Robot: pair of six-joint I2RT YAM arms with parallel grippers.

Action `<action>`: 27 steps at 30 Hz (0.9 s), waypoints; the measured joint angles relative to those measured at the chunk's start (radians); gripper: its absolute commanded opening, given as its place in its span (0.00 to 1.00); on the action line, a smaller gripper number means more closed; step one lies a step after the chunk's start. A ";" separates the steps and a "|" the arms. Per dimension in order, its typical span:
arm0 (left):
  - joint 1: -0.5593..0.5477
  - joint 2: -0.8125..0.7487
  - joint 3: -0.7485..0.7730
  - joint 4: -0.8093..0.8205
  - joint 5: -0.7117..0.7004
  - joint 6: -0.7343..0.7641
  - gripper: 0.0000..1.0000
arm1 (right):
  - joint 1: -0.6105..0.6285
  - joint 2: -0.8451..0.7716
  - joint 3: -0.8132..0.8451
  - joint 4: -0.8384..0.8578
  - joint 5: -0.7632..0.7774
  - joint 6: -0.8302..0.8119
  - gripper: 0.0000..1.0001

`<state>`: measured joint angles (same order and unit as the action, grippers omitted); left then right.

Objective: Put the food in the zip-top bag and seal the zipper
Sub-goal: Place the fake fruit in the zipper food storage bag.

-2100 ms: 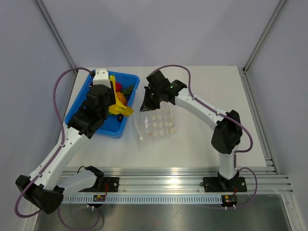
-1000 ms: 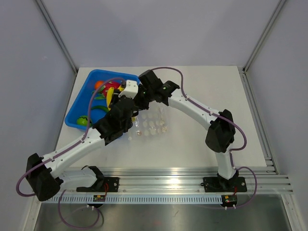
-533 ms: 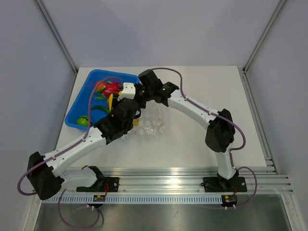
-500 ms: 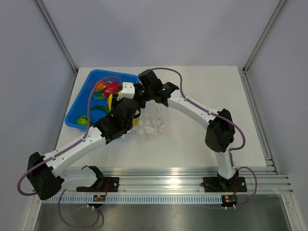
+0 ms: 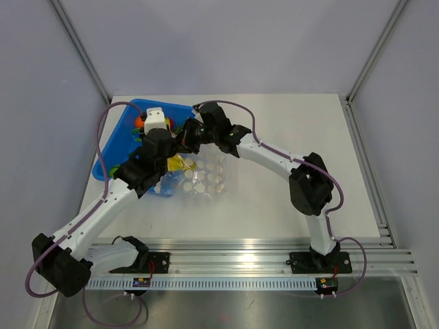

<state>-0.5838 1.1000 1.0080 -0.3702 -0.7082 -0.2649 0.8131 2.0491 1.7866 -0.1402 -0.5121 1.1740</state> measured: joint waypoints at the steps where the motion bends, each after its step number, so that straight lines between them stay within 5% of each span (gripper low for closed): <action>1: 0.013 0.000 0.000 0.000 0.018 -0.012 0.00 | -0.002 0.002 -0.005 0.014 -0.003 0.005 0.00; 13: 0.133 0.003 0.044 -0.093 0.332 -0.103 0.00 | -0.061 -0.004 -0.180 0.298 -0.083 0.092 0.00; 27: 0.191 0.031 0.059 -0.119 0.536 -0.207 0.00 | -0.101 -0.031 -0.264 0.419 -0.079 0.098 0.00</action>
<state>-0.3931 1.1313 1.0672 -0.4892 -0.1719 -0.4721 0.7120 2.0186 1.5230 0.2790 -0.5915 1.2724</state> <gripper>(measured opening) 0.396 0.011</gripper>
